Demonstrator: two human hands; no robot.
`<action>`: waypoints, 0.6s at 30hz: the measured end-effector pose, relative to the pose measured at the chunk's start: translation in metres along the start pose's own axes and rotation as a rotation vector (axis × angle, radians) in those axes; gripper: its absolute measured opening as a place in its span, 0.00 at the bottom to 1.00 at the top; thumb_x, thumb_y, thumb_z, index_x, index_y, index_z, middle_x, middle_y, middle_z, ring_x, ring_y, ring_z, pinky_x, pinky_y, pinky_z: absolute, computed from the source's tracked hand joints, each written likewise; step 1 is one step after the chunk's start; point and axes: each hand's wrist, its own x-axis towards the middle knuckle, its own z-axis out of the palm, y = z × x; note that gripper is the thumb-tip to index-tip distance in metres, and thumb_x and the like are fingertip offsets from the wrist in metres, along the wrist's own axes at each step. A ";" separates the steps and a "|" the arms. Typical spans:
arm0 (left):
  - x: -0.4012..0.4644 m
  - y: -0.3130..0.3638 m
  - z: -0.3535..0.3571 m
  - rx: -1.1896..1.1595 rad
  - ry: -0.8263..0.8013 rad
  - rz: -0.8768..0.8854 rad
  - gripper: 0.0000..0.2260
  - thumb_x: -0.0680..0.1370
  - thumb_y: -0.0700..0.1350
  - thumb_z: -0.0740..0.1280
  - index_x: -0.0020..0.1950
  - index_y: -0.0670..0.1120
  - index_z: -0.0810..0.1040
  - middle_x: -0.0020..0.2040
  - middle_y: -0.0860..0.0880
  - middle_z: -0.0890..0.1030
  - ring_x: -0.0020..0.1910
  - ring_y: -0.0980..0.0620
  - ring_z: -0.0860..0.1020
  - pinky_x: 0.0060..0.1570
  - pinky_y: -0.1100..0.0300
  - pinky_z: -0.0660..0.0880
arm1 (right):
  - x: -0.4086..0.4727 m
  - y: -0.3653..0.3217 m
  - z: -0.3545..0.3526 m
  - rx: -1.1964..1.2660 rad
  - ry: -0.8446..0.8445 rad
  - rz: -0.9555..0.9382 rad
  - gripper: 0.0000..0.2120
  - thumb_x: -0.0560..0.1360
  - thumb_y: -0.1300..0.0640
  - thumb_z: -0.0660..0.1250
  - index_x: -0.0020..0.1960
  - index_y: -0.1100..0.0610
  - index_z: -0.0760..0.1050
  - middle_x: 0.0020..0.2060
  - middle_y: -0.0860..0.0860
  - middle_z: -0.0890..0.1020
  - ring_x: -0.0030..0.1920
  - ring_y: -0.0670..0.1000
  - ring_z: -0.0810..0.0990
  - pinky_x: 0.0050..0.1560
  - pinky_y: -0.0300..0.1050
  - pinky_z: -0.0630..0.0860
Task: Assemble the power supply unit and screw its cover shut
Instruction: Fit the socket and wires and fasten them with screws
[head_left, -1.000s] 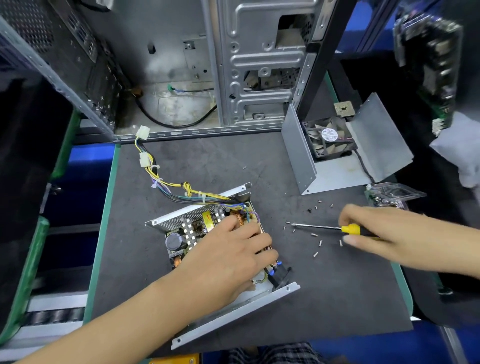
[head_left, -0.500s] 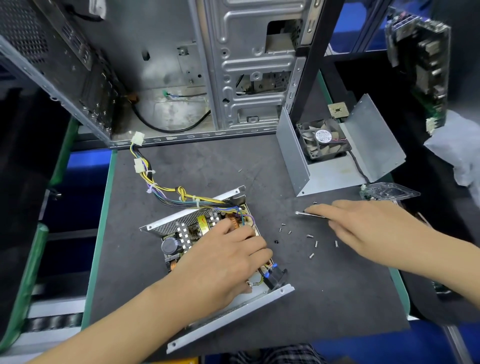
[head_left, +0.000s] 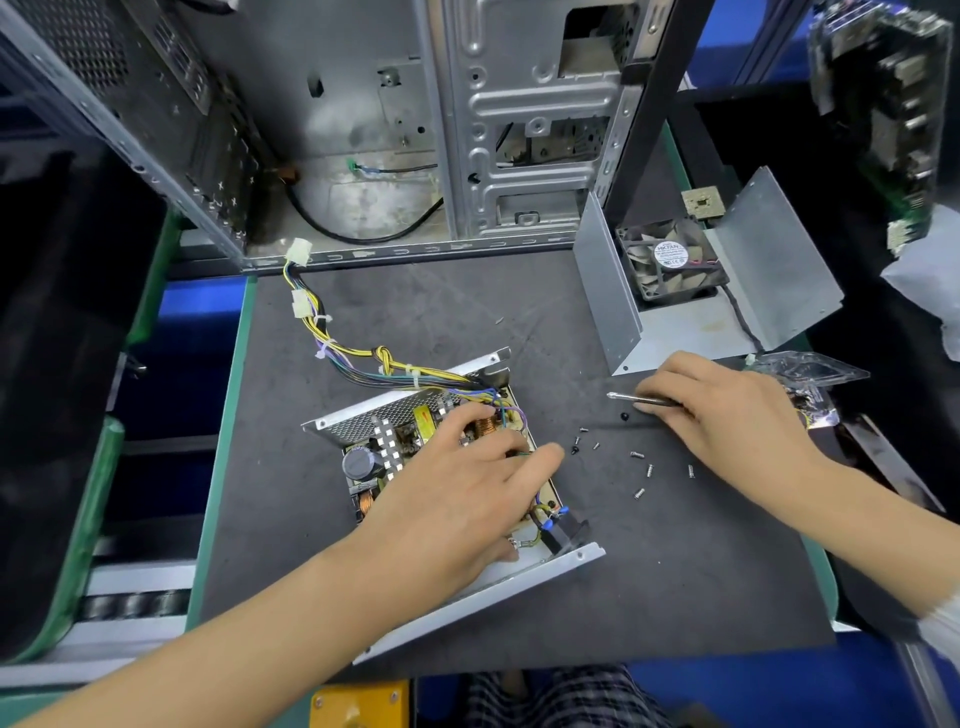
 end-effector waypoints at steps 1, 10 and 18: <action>0.000 0.000 0.000 0.008 0.001 -0.003 0.33 0.68 0.60 0.75 0.66 0.48 0.66 0.53 0.56 0.81 0.62 0.51 0.74 0.67 0.52 0.52 | 0.000 -0.001 -0.001 0.016 -0.006 0.025 0.03 0.72 0.61 0.72 0.45 0.58 0.82 0.40 0.53 0.81 0.30 0.58 0.80 0.26 0.48 0.74; 0.000 0.003 0.001 0.054 0.045 -0.023 0.29 0.66 0.61 0.75 0.61 0.47 0.74 0.54 0.53 0.79 0.62 0.49 0.69 0.64 0.52 0.59 | 0.000 -0.063 -0.025 0.696 -0.417 -0.161 0.13 0.70 0.39 0.69 0.41 0.49 0.81 0.35 0.43 0.78 0.34 0.42 0.74 0.35 0.32 0.68; -0.002 0.002 -0.003 -0.021 0.112 -0.096 0.30 0.62 0.59 0.78 0.55 0.43 0.74 0.52 0.47 0.74 0.53 0.45 0.74 0.56 0.53 0.65 | 0.007 -0.078 -0.002 0.533 -0.578 0.116 0.10 0.61 0.49 0.70 0.31 0.50 0.69 0.24 0.46 0.71 0.28 0.45 0.64 0.30 0.41 0.64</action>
